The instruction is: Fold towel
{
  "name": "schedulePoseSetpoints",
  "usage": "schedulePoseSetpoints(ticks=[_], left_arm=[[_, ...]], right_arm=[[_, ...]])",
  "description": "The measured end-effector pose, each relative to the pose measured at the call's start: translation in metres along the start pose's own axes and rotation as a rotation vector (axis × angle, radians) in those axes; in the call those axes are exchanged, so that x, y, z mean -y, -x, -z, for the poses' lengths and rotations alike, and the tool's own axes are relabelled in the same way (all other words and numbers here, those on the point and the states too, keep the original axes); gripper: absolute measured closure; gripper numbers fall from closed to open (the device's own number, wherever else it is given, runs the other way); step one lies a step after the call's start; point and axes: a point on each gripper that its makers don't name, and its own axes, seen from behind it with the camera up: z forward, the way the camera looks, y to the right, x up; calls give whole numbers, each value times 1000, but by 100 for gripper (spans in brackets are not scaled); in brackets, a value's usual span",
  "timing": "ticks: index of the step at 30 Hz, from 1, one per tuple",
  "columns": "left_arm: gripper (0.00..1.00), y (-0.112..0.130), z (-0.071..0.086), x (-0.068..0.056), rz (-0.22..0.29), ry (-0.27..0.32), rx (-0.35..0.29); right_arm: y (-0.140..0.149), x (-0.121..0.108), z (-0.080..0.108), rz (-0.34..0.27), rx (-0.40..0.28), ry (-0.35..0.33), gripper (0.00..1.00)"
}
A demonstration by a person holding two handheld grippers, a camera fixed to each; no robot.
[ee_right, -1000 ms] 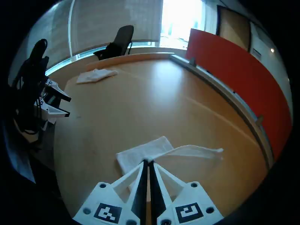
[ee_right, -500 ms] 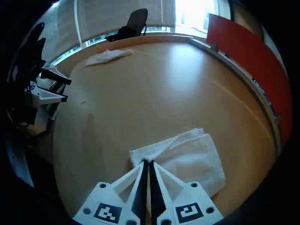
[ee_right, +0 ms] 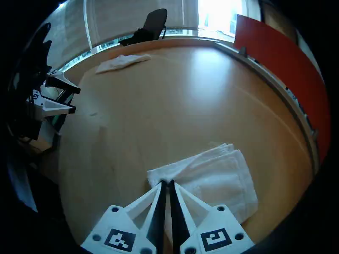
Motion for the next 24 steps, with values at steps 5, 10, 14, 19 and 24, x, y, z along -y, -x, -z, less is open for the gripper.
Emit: schedulePoseSetpoints(ticks=[5, 10, 14, 19, 24], left_arm=[[7, 0, 0, -1, 0, 0, -2], [7, -1, -1, -1, -1, 2, -3], [7, -1, 0, -2, 0, 4, -6], [7, -2, 0, -1, 3, 4, -16], [7, 0, 0, 1, 6, 4, -28]], right_arm=[[-1, -4, 4, 2, -13, 17, 56], [0, -8, 8, -9, -20, 33, 28], [3, -8, 11, -18, -23, 38, 27], [10, -6, 14, -23, -22, 45, 27], [20, -4, 20, -31, -13, 56, 27]])
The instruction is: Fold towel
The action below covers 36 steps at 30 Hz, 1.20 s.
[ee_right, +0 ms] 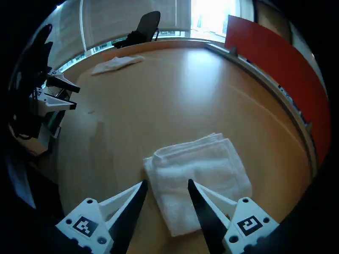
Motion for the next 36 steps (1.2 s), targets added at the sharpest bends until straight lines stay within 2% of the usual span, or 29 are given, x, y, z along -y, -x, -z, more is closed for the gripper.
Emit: schedulePoseSetpoints(ticks=[21, 36], left_arm=[[7, 9, 3, -1, -18, 22, -60], [7, 16, 6, -1, -26, 17, -75]], right_arm=[[69, -8, 40, -96, 66, 88, 27], [83, -11, 34, -109, 88, 135, 27]])
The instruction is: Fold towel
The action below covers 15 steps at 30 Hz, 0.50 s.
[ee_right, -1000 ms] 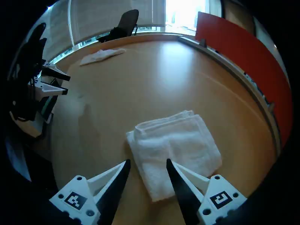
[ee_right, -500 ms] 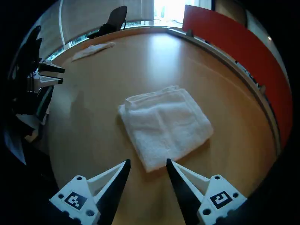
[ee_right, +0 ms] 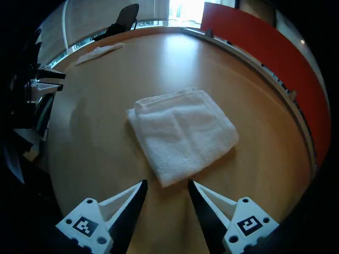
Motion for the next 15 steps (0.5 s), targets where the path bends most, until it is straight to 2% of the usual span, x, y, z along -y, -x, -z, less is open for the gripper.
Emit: schedulePoseSetpoints(ticks=[5, 13, 15], left_arm=[[7, 2, 1, 2, -6, -8, 3], [7, 1, 3, 1, -5, -3, -3], [7, 1, 3, 0, -5, -1, -5]], right_arm=[[1, 0, -3, -6, 4, 5, 36], [1, 0, -6, -42, 3, 16, 72], [1, 0, -6, -50, 1, 16, 77]])
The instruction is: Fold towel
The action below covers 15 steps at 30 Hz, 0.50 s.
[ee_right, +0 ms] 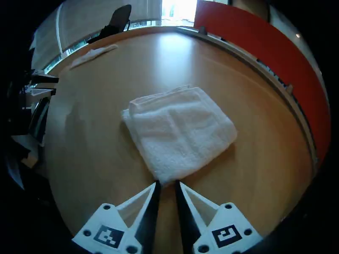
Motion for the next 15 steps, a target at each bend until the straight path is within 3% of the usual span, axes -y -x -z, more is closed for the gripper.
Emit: schedulePoseSetpoints(ticks=[2, 10, 12, 15], left_arm=[[7, 0, 0, 0, -4, 3, -1], [8, 0, 1, 0, -18, 8, -4], [8, -1, 1, -1, -20, 9, -5], [8, -1, 2, -1, -26, 10, -6]], right_arm=[[0, 1, 0, -6, -1, -6, 81], [2, 2, 3, -7, -2, -4, 84], [2, 3, 3, -5, -3, -7, 91], [-2, 2, 4, -4, -13, -5, 95]])
